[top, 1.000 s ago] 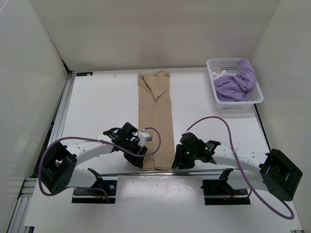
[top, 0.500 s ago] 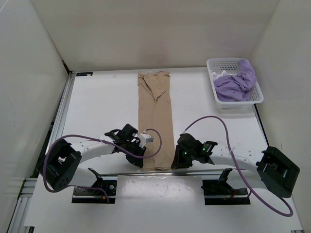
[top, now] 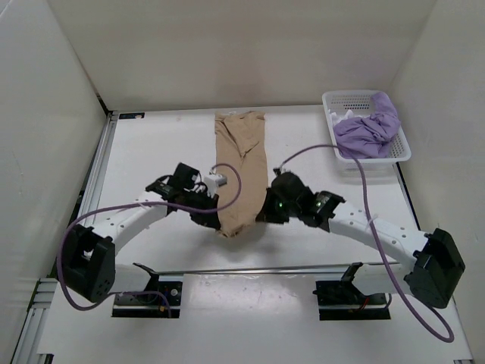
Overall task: Fold and stack the t-shirts
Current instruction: Grab the bottom of the folded rectangular tshirt with both arms, then fold the folded rectangular tshirt in 1/3 of the way
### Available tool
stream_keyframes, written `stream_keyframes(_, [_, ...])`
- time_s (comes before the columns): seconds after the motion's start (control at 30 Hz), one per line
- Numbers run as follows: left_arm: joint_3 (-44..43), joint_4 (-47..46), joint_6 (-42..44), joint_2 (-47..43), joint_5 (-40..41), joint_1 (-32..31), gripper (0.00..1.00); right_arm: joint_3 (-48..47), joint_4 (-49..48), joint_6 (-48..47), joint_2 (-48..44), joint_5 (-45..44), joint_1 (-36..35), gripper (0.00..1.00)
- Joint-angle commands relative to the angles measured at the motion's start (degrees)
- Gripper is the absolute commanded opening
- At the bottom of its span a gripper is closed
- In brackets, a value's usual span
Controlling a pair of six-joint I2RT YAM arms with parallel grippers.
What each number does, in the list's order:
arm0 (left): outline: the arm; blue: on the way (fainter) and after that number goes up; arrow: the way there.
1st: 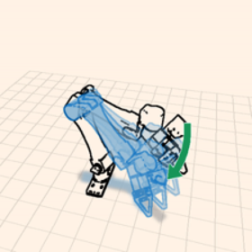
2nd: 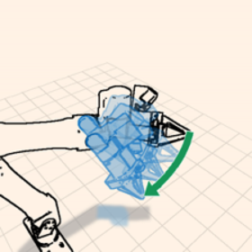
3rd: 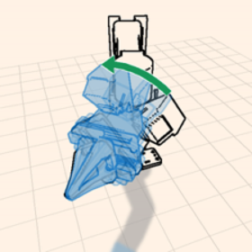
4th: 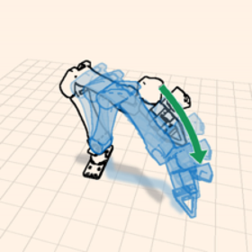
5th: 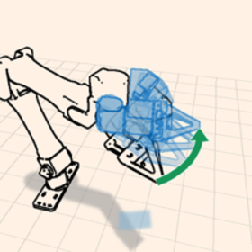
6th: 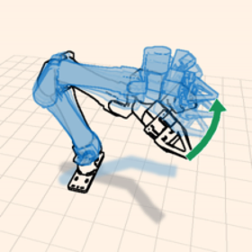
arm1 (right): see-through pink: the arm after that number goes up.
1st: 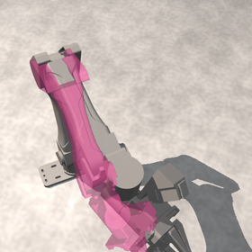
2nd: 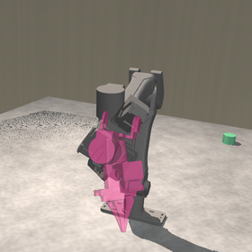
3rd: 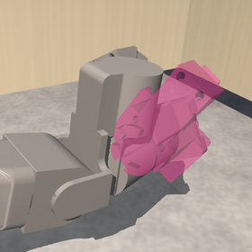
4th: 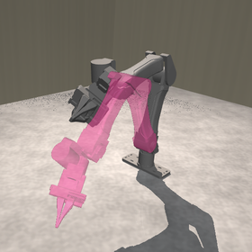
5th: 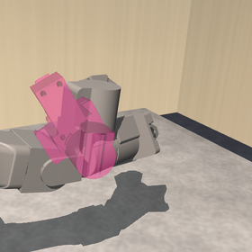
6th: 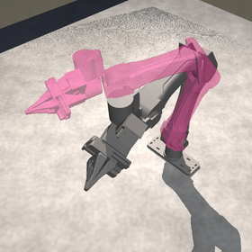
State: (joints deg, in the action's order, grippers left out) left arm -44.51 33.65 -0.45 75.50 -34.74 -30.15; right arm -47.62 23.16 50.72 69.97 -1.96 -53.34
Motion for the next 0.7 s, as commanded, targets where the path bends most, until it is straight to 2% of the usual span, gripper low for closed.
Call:
stream_keyframes(0.0, [-5.4,7.04,0.45,-1.24,-0.86,7.53,0.11,-7.65,2.33,-6.68,3.74,-2.88,4.99,0.0])
stream_keyframes(0.1, [-12.42,7.57,0.45,4.46,-0.85,13.17,0.11,-13.19,2.86,-9.05,9.55,0.37,9.82,0.0])
stream_keyframes(0.2, [-19.89,6.96,0.45,11.4,-0.85,15.2,0.11,-20.2,2.86,-12.57,16.49,2.21,13.26,0.0])
stream_keyframes(0.43, [-33.26,5.81,0.45,23.53,1.69,15.74,0.11,-32.97,2.86,-14.33,30.03,8.27,21.34,0.0])
stream_keyframes(0.67, [-44.68,5.29,0.45,33.47,2.48,16.26,0.11,-41.76,3.39,-15.04,41.99,13.02,24.94,0.0])
